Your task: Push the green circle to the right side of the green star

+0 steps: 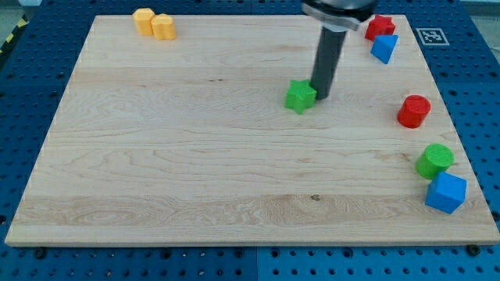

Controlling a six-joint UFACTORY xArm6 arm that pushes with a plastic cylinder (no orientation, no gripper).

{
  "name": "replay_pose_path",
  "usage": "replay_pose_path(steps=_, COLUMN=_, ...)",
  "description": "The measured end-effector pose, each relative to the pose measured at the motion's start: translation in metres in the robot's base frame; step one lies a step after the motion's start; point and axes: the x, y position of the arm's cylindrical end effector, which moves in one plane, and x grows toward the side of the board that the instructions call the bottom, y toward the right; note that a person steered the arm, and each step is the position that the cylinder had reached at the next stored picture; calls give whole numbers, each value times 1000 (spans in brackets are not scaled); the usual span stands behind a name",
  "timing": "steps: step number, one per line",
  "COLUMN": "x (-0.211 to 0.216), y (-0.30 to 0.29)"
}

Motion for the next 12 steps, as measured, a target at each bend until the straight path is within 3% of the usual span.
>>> replay_pose_path(steps=1, x=0, y=-22)
replay_pose_path(steps=2, x=-5, y=12)
replay_pose_path(steps=4, x=-6, y=154)
replay_pose_path(steps=5, x=20, y=223)
replay_pose_path(steps=6, x=85, y=248)
replay_pose_path(steps=7, x=156, y=247)
replay_pose_path(steps=8, x=178, y=247)
replay_pose_path(steps=12, x=140, y=161)
